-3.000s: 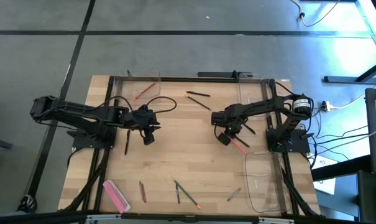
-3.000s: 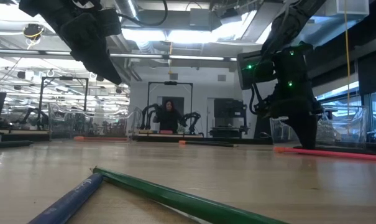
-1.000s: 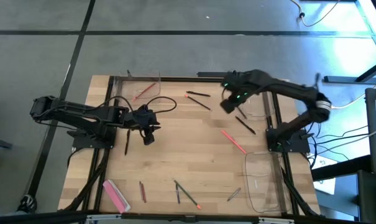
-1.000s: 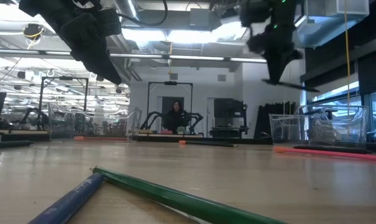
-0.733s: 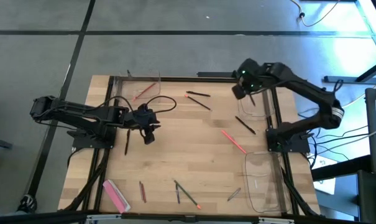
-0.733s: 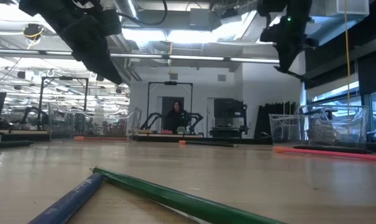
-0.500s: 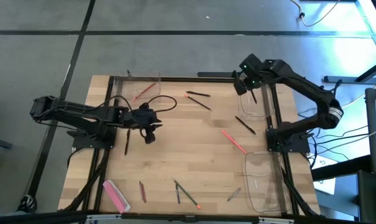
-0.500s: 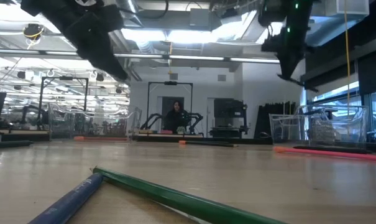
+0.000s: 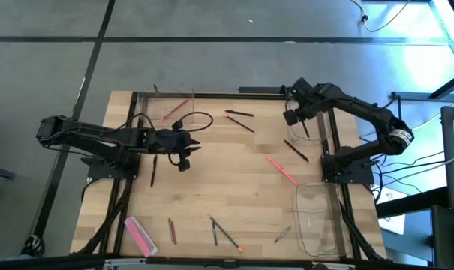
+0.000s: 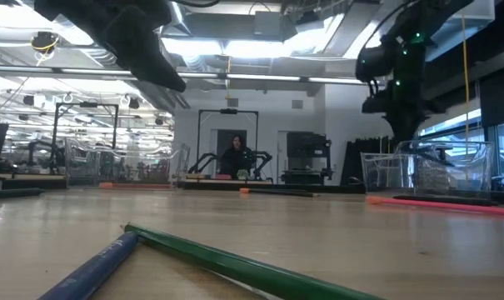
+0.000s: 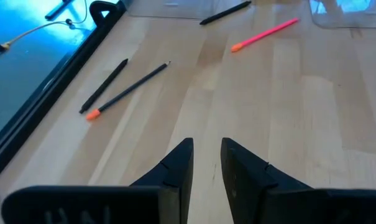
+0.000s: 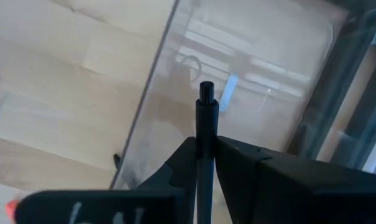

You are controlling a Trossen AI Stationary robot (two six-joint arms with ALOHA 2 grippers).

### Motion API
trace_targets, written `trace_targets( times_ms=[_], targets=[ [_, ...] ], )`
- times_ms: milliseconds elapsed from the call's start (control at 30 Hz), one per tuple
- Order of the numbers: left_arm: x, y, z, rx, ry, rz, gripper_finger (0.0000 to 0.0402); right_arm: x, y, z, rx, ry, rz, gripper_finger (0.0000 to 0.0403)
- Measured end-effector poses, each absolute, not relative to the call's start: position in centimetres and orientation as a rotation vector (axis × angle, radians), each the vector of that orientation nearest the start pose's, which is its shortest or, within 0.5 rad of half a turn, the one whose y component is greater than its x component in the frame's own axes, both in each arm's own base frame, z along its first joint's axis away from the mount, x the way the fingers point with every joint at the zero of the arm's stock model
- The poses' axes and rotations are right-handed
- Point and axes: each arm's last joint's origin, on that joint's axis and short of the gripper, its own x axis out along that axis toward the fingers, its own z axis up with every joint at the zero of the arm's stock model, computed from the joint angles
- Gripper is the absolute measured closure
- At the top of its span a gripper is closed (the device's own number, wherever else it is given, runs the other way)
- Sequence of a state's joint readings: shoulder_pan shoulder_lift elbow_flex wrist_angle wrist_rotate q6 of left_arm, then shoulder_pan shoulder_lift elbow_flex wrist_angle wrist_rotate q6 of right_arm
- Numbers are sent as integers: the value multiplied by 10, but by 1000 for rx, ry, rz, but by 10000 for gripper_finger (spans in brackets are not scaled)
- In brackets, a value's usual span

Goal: Sort crayons/erasers/pens/pencils in bins
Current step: Put the black pen into top right transparent bin, then put the black pen into the top right transparent bin

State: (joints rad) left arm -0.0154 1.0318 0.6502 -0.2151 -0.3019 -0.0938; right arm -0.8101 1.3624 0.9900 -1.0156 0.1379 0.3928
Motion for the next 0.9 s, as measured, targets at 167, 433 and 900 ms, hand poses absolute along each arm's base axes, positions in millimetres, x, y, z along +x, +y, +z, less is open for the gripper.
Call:
trace_targets(
  times_ms=[167,433,900],
  targets=[
    [213,5,241,3,577,306,327,156,-170,228,781,1219,-1054,345],
    [213,5,241,0,576,307,327,156,-170,228,781,1218,-1054,343],
    [213,5,241,-4,576,308,328,158,-171,236,781,1207,-1051,240]
  ],
)
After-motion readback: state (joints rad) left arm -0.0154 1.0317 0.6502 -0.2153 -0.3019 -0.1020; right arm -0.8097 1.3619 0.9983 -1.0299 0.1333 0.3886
